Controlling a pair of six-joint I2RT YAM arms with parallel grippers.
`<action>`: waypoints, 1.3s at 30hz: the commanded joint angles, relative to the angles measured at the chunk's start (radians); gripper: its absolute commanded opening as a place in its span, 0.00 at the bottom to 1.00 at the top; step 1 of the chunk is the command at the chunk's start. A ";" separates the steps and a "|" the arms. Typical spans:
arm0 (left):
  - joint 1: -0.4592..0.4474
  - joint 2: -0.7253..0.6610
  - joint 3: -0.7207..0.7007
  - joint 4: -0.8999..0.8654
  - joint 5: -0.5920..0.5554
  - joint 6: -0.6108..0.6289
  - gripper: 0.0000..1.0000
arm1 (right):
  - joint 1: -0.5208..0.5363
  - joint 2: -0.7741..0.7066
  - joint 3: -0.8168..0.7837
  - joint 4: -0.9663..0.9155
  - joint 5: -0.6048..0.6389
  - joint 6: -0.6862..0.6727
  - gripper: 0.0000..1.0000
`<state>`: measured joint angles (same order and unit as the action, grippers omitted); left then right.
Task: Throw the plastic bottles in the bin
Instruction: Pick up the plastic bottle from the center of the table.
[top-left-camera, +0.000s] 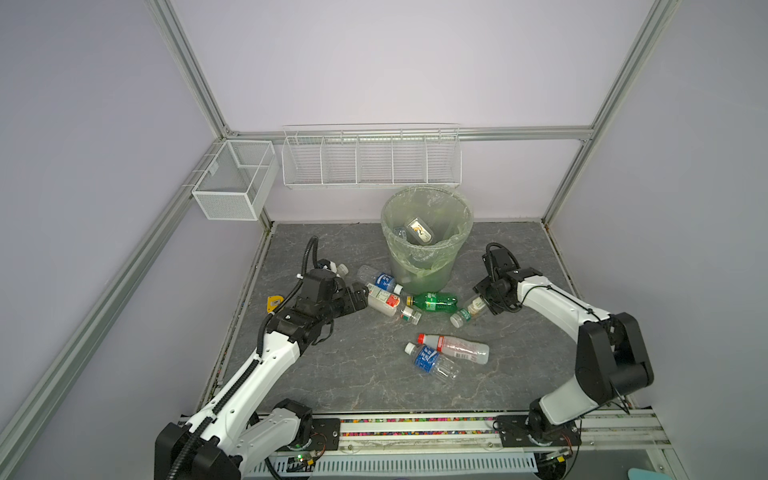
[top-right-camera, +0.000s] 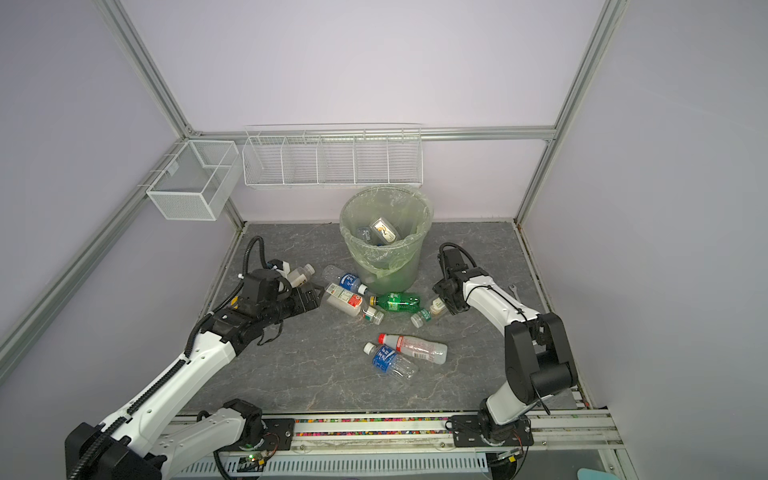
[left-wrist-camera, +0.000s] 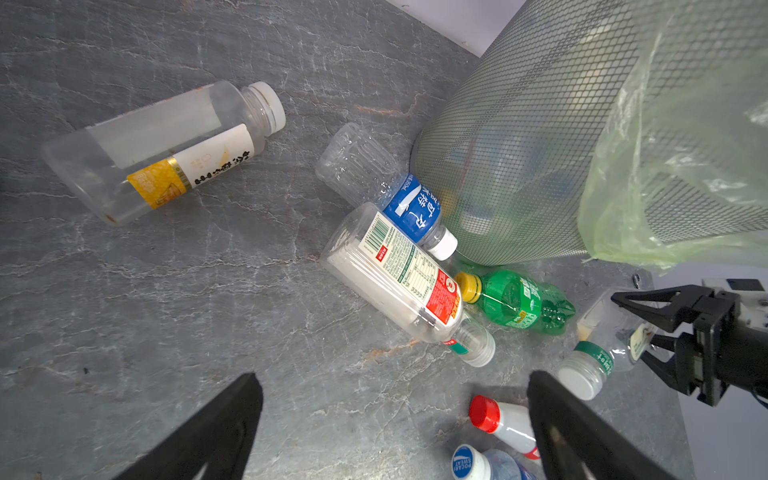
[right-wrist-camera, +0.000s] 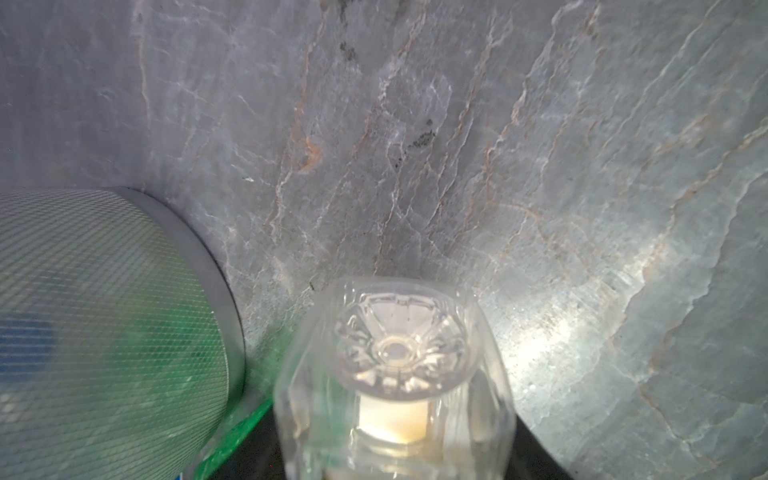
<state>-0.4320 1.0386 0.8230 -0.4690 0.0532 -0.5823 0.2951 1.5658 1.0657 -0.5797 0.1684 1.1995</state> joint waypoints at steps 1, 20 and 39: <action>0.002 -0.003 0.025 0.006 0.000 0.002 0.99 | -0.020 -0.065 -0.029 -0.033 0.013 -0.005 0.58; 0.003 0.039 0.047 -0.004 -0.036 -0.011 0.99 | -0.045 -0.231 0.029 -0.102 -0.065 -0.417 0.51; 0.008 0.180 0.117 0.061 -0.010 -0.021 0.99 | -0.047 -0.454 0.047 -0.084 -0.155 -0.591 0.45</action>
<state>-0.4309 1.1980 0.9005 -0.4347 0.0326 -0.5972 0.2550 1.1538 1.0946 -0.6796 0.0448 0.6510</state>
